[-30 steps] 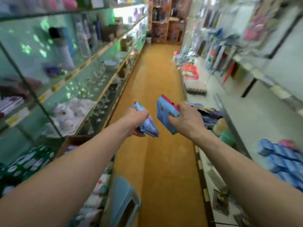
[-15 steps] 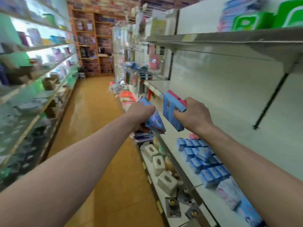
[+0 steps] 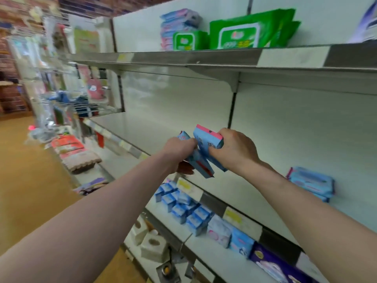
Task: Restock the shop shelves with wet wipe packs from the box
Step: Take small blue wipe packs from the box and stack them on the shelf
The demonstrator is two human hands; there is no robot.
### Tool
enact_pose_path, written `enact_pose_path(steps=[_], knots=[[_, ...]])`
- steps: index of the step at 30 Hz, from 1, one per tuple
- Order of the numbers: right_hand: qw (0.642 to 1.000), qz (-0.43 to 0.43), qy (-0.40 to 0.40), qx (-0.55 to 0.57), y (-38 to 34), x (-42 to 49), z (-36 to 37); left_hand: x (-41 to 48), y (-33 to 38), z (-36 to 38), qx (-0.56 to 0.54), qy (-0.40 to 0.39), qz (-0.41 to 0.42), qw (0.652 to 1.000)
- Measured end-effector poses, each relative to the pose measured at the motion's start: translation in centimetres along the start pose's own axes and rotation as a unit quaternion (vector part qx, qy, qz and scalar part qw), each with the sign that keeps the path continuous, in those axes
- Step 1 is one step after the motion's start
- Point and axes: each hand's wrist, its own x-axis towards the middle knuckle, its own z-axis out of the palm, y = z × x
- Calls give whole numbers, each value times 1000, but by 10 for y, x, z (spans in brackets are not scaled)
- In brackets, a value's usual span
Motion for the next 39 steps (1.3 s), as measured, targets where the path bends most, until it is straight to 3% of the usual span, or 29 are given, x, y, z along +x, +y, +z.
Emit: enact_pose_path(steps=[4, 8, 13, 19, 25, 29, 32, 34, 36, 39], knots=[[999, 33, 18, -36, 24, 5, -12, 23, 13, 31, 5, -80, 15, 997], [996, 83, 5, 10, 45, 5, -27, 37, 20, 58, -36, -166, 4, 985], [995, 91, 23, -38, 75, 3, -39, 47, 20, 87, -20, -281, 62, 957], [980, 100, 72, -155, 105, 3, -53, 59, 34, 113, -87, -282, -7, 955], [975, 63, 22, -214, 132, 5, -62, 53, 53, 153, -67, -347, -16, 935], [983, 43, -16, -176, 155, 2, -68, 54, 56, 178, -37, -373, -29, 927], [991, 55, -66, -105, 174, -4, -74, 61, 53, 197, -40, -335, -49, 940], [991, 111, -66, 32, 184, -8, -84, 70, 48, 208, -32, -295, -51, 954], [965, 189, -34, 181, 198, -12, -91, 80, 44, 217, -25, -281, -61, 957], [948, 248, -75, 187, 227, -16, -82, 87, 40, 229, 5, -279, -67, 958]])
